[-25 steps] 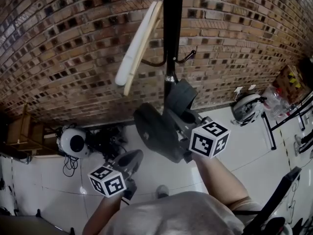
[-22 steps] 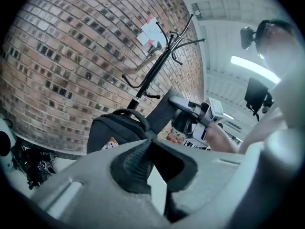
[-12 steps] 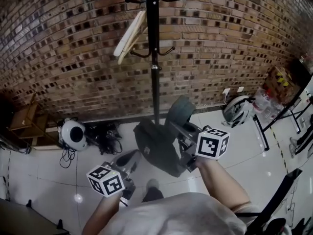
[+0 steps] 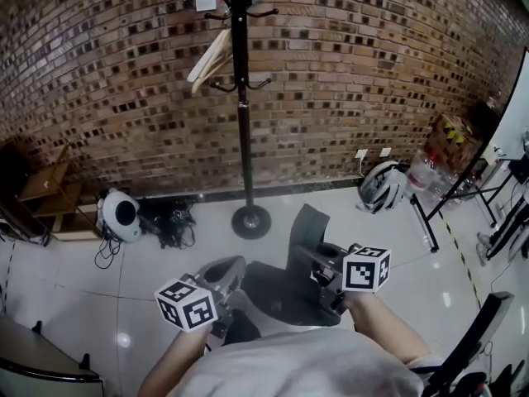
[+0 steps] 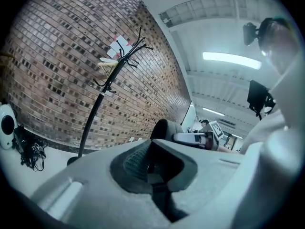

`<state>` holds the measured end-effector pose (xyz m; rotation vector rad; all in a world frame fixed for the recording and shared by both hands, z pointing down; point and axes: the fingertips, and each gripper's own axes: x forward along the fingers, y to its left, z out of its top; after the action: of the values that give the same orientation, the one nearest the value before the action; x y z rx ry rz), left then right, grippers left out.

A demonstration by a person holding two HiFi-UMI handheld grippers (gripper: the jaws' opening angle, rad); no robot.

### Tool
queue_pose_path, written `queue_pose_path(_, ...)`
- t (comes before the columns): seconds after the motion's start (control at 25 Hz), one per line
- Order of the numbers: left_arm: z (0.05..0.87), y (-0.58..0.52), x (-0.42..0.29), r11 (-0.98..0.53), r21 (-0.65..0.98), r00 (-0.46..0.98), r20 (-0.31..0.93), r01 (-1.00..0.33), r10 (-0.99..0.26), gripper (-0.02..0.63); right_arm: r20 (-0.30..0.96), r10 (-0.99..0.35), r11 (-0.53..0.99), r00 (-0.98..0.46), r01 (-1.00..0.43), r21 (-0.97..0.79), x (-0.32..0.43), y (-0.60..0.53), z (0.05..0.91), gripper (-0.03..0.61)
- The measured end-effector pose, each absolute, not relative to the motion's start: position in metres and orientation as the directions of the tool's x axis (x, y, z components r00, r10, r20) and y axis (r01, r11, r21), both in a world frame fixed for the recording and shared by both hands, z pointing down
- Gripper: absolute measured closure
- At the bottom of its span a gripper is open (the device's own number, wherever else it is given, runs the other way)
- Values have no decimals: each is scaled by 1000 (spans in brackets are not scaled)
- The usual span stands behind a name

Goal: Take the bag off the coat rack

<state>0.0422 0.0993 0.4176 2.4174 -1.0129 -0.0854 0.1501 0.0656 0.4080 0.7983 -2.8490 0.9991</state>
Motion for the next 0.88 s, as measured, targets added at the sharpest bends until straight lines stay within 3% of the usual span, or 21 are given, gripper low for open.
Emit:
queue_pose_path(0.28,402,148,81,-637,470,760,122,-611,-639,618,159,-437,663,-885,-437,-608,186,140,404,554)
queue_pose_path(0.88,395,169,101,-640,442,755,148,-628,-639,618,114,-419,704,-901,-402,-586,192,169,389,554)
